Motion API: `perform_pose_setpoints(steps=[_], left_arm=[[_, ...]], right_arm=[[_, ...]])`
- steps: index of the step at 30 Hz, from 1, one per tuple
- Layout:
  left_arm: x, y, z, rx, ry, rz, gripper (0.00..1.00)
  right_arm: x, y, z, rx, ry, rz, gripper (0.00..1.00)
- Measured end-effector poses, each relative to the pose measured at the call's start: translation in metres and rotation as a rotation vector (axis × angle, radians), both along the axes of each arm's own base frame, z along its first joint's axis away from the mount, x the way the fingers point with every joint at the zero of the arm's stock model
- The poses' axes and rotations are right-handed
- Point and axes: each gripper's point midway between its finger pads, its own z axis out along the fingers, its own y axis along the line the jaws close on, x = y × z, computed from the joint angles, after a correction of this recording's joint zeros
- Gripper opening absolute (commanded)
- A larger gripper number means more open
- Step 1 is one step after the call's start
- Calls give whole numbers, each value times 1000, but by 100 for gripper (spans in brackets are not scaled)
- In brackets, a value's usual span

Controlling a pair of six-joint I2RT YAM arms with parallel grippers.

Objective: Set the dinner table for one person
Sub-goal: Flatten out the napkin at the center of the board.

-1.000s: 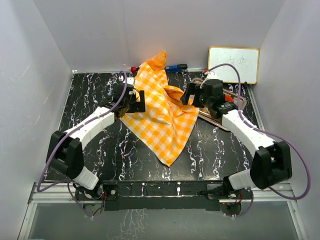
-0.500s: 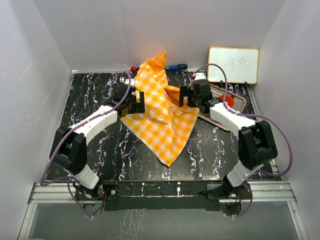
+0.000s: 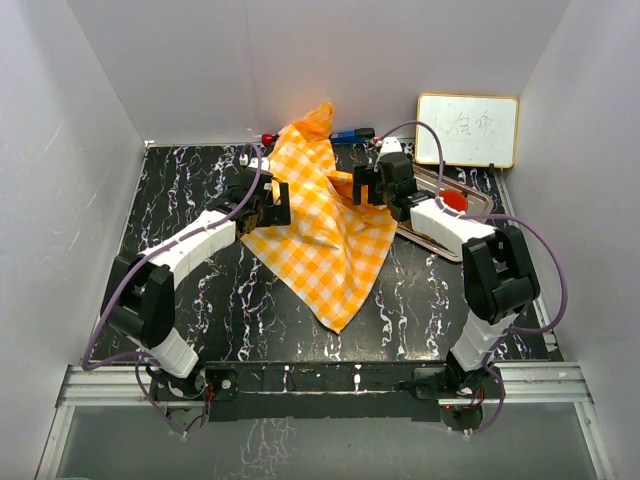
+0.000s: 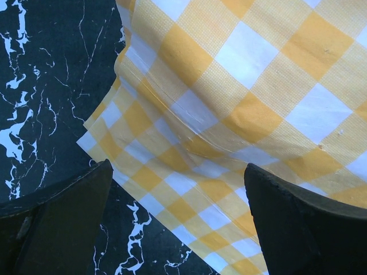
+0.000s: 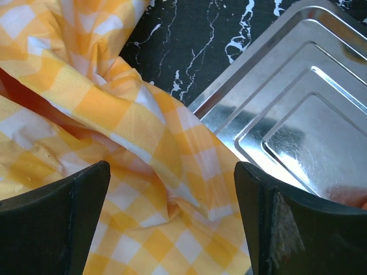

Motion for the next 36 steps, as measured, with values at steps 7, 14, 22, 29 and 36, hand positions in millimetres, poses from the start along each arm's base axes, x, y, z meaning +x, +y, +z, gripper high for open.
perform_pose_setpoints(steps=[7,14,22,29,36], left_arm=[[0,0,-4,3,12,3,99],[-1,2,-5,11,16,8,97],[-2,8,-6,34,19,30,97],[-4,11,-8,41,27,48,97],[-5,15,-7,53,27,59,98]], right_arm=[[5,11,-22,19,26,37,49],[5,17,-59,14,108,63,0],[19,14,-26,-7,89,24,0],[33,14,164,100,-234,-2,0],[-51,-14,366,269,-657,24,0]])
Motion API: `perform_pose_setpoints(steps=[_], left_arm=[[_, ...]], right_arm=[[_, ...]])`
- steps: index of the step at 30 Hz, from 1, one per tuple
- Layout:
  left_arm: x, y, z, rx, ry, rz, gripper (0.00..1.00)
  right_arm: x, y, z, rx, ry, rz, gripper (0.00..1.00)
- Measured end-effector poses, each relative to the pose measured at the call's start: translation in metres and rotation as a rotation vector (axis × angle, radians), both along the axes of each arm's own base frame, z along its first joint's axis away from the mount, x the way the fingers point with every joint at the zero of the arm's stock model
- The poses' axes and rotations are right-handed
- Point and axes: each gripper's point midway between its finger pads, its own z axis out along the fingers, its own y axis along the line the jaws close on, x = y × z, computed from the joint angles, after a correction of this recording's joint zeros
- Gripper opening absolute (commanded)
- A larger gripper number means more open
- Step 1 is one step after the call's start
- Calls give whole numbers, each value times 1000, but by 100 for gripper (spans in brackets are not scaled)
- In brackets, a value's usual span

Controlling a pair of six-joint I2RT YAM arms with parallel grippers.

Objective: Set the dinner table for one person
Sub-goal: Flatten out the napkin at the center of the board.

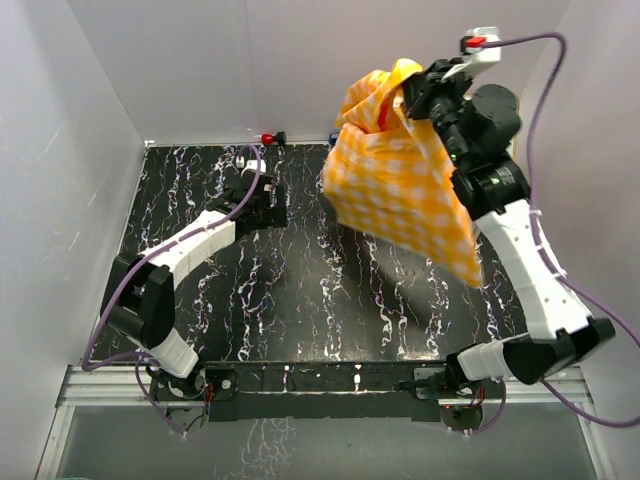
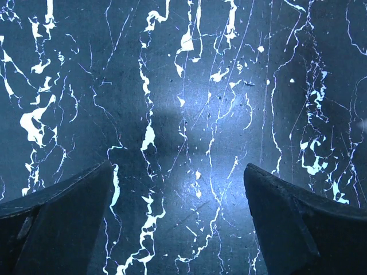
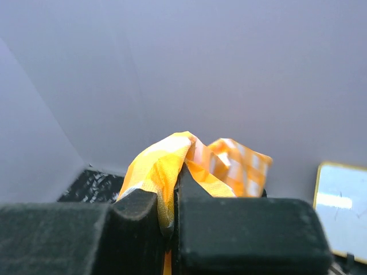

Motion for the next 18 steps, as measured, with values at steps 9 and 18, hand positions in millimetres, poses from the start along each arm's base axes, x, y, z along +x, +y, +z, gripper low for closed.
perform_pose_setpoints(steps=[9,18], left_arm=[[0,-1,16,-33,-38,7,97],[0,1,37,-51,-90,16,98]], right_arm=[[-56,24,53,-12,-100,239,0],[-112,117,-1,-31,68,975,0]])
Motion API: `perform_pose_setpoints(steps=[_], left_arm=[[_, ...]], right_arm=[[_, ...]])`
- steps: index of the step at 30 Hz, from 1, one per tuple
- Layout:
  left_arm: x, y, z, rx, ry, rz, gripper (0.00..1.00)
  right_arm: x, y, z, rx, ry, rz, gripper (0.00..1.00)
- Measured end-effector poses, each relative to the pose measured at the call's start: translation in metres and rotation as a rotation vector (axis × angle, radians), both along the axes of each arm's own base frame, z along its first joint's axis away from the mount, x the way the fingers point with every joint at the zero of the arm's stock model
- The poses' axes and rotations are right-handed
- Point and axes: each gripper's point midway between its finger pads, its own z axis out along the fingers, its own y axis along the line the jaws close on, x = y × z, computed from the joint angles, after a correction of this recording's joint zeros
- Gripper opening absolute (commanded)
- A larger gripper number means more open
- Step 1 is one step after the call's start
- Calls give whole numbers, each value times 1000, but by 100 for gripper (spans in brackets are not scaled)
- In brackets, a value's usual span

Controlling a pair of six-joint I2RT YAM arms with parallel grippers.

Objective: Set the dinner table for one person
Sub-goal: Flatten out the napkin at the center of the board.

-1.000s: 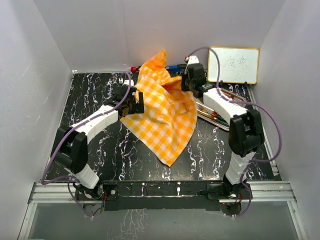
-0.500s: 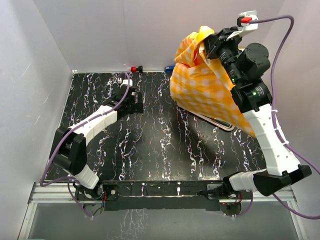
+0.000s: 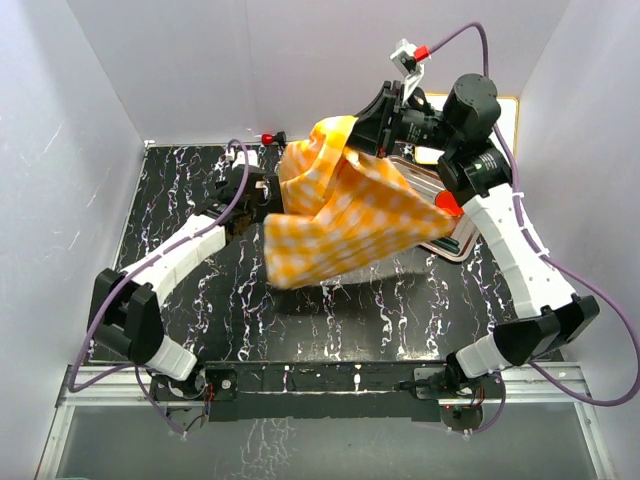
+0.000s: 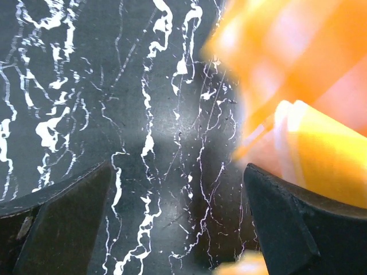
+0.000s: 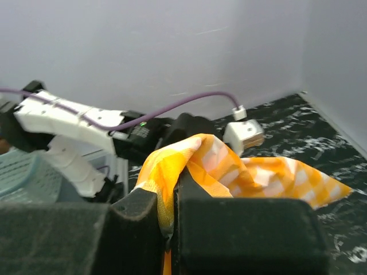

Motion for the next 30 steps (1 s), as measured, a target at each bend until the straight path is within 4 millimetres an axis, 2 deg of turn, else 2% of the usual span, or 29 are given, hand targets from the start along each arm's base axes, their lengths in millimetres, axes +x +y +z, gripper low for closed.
perform_pose_setpoints(steps=[3,7,9,12,14,16,19,22,25,30], left_arm=[[-2,8,19,6,-49,23,99],[-7,26,55,23,-130,89,99],[-8,35,70,43,-153,127,99],[-6,47,89,74,-180,186,99],[-8,54,94,98,-182,217,99],[-10,62,92,136,-163,245,99],[-14,70,84,191,-125,273,99],[-17,72,82,197,-112,273,99],[-16,61,85,139,-129,229,99],[-12,15,85,-51,-141,46,99]], right_arm=[[-29,1,6,24,-14,108,0],[-52,-13,30,44,-92,59,0],[-52,-19,33,43,-101,-2,0],[-27,-23,18,15,-64,-111,0],[3,-22,-11,-25,4,-194,0],[36,-22,-53,-89,101,-278,0],[93,-26,-140,-232,292,-433,0],[121,-40,-215,-383,437,-565,0],[130,-50,-243,-446,485,-616,0],[131,-49,-242,-441,478,-615,0]])
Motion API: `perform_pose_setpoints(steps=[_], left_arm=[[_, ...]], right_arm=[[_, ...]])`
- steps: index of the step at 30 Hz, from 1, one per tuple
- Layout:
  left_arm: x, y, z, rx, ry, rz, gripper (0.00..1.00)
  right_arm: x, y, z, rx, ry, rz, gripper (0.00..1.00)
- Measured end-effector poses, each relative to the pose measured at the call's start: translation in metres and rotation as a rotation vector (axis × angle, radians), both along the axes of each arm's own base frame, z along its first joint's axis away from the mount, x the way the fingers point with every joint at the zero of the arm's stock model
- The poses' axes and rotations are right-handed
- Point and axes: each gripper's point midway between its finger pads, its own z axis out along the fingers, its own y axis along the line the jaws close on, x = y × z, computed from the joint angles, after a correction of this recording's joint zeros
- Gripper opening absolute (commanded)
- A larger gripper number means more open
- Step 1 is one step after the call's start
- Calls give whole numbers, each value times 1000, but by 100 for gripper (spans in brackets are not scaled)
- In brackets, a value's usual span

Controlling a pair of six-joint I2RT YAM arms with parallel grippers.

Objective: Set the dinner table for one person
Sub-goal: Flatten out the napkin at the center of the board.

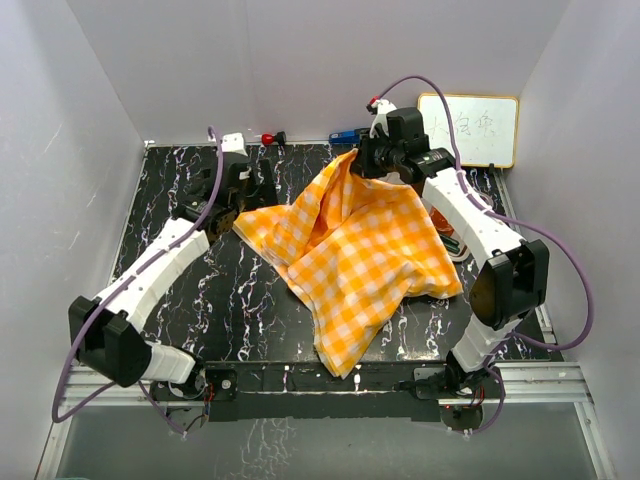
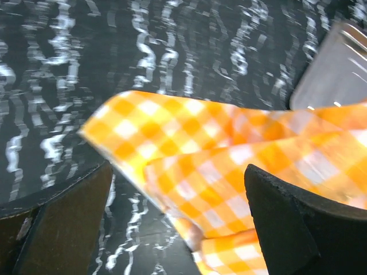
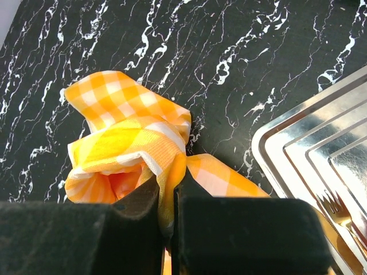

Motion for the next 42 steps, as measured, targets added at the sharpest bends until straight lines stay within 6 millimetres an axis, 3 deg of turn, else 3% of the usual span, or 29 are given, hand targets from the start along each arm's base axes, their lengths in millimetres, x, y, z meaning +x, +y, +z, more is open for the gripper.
perform_pose_setpoints(steps=[5,8,11,13,20,22,25,32,37,42], left_arm=[[4,-44,-28,-109,59,-171,99],[-5,-59,-51,-137,103,-257,99],[-18,-74,-57,-169,96,-371,99],[-29,-81,-50,-190,60,-450,99],[-61,-102,21,-212,-202,-707,99],[-65,-107,25,-183,-230,-747,99],[-67,-120,9,-120,-212,-804,99],[-56,-134,-65,112,-83,-801,99],[-39,-123,-105,316,-25,-664,99],[-20,-98,-114,484,-27,-471,99]], right_arm=[[-1,3,1,2,-4,8,0],[-1,2,1,-3,-6,7,0],[0,2,3,-6,-12,10,0],[0,2,7,-4,-20,12,0],[2,6,4,0,-13,30,0],[2,7,0,-1,-5,35,0],[3,8,-5,-5,4,38,0],[3,9,-5,-7,4,45,0],[2,10,-5,-2,4,56,0],[0,13,-9,6,6,72,0]])
